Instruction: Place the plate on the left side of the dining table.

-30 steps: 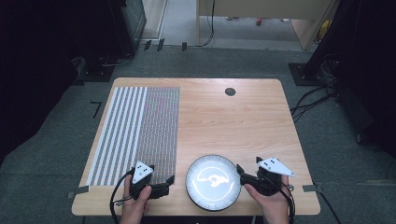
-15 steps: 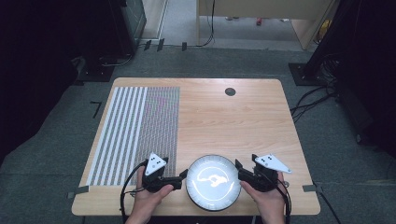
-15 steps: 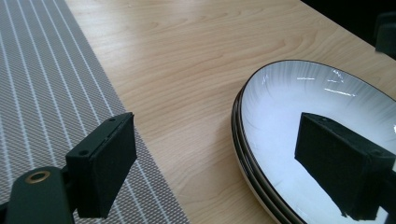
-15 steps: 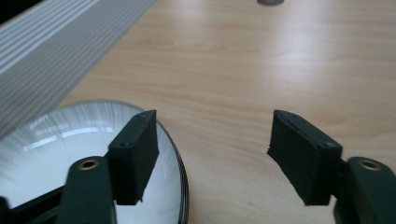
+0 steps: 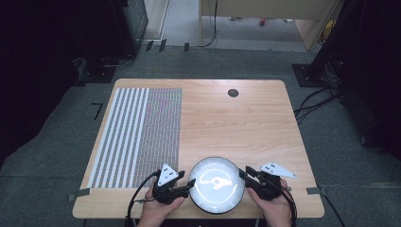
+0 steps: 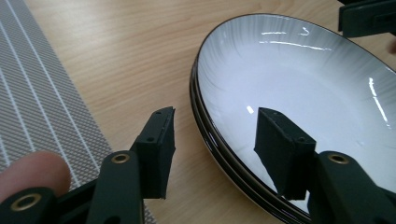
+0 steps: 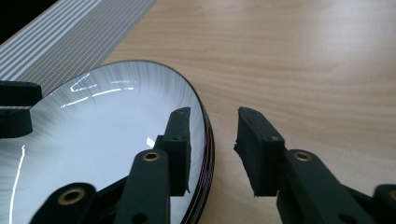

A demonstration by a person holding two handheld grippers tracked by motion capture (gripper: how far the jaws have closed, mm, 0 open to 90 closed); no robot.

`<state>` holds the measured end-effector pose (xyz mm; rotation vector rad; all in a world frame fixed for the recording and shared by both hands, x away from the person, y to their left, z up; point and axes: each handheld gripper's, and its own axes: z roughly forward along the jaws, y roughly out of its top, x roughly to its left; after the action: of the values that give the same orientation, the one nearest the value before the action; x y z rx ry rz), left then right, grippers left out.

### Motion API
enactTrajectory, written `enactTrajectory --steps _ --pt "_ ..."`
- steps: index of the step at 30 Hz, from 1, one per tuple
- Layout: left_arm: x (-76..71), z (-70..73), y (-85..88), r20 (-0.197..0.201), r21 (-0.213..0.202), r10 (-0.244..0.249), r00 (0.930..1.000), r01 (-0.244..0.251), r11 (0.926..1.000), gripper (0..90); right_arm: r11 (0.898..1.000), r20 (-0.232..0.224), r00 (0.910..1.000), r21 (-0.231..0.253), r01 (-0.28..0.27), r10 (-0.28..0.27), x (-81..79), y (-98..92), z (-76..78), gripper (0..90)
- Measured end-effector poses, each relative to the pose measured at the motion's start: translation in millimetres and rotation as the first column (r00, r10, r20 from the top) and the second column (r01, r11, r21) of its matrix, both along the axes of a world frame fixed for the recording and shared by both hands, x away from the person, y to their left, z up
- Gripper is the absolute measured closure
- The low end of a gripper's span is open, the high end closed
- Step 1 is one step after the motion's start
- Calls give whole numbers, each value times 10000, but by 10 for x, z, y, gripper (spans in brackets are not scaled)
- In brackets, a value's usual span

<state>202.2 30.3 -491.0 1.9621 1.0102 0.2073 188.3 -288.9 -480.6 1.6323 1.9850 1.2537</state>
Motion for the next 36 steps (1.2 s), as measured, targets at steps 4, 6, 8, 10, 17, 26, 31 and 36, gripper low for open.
enactTrajectory --steps 4,6,8,10,17,26,31,36 --pt "-22 -11 -15 -104 94 -133 9999 134 9999 553 9982 -868 9962 580 135 -84 0 12 11 758" --pt "-33 -20 -20 -105 156 -194 9998 196 9997 585 9991 -1080 9938 313 292 -257 -12 36 26 793" --pt "-40 -24 -20 -116 126 -315 9994 317 9994 611 9987 -1323 9902 208 472 -440 -23 52 33 811" --pt "-42 -21 -21 -109 116 -299 9995 300 9995 627 9980 -1601 9855 190 607 -569 -30 62 40 843" --pt "-37 -16 -7 -144 40 -306 9994 307 9995 648 9966 -1738 9813 -164 807 -823 -48 113 60 836" --pt "-46 -16 -19 -105 120 -293 9995 294 9995 639 9910 -1616 9789 -696 1147 -1247 -81 202 67 834" --pt "-49 -17 -22 -90 156 -287 9995 288 9995 634 9882 -1658 9752 -705 1364 -1464 -101 211 92 849" --pt "-51 -21 -27 -63 207 -280 9996 281 9994 627 9882 -1685 9743 -581 1414 -1493 -106 199 113 871"
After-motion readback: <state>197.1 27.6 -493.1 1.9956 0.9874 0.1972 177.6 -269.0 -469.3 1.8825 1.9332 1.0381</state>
